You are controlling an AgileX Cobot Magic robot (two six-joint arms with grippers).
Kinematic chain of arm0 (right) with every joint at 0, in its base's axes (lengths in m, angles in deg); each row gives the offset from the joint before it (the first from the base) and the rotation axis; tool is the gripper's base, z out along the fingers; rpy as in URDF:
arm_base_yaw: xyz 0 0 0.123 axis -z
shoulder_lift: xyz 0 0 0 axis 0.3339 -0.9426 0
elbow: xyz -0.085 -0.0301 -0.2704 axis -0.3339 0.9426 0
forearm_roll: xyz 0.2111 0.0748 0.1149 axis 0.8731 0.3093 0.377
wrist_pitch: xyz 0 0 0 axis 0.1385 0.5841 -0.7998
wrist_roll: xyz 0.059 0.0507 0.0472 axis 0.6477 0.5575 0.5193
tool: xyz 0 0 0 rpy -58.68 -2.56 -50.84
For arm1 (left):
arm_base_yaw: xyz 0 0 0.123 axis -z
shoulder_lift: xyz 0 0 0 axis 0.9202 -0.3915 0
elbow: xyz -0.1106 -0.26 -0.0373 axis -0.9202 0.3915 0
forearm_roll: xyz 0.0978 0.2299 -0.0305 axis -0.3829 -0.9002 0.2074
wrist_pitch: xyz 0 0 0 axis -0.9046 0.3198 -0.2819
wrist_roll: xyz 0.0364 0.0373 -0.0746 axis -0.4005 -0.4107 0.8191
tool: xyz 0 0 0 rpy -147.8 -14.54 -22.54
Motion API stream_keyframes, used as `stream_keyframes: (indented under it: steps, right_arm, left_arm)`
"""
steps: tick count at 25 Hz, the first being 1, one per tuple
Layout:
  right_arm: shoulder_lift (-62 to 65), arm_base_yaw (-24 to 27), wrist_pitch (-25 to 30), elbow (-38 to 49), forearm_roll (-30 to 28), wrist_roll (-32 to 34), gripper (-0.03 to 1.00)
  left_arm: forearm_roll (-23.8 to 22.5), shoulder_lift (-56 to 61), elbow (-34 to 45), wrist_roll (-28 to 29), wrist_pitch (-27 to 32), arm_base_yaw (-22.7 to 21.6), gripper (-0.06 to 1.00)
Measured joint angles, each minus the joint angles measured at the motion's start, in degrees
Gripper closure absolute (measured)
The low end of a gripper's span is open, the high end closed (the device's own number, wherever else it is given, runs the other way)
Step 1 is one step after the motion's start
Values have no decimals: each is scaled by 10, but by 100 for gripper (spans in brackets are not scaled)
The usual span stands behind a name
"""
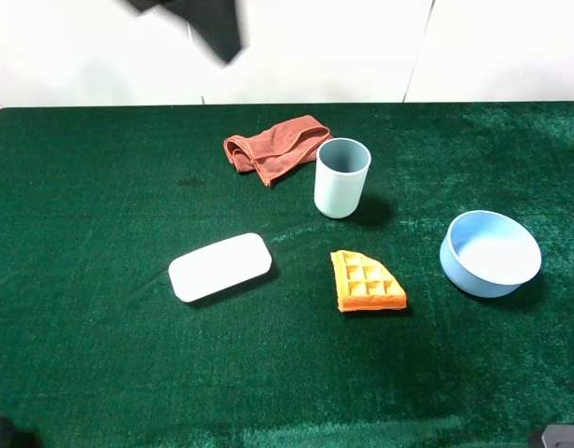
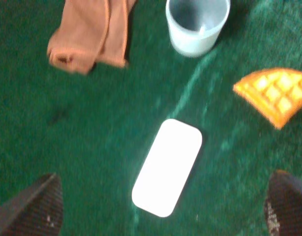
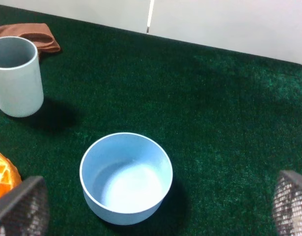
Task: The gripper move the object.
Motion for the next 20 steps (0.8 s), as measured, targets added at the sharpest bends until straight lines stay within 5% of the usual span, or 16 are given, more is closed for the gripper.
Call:
stream_keyframes:
  steps: [20]
  right_arm:
    - [0,0,0,0,0,0,27]
  left_arm:
    - [13,378,511,23,-36,0,13]
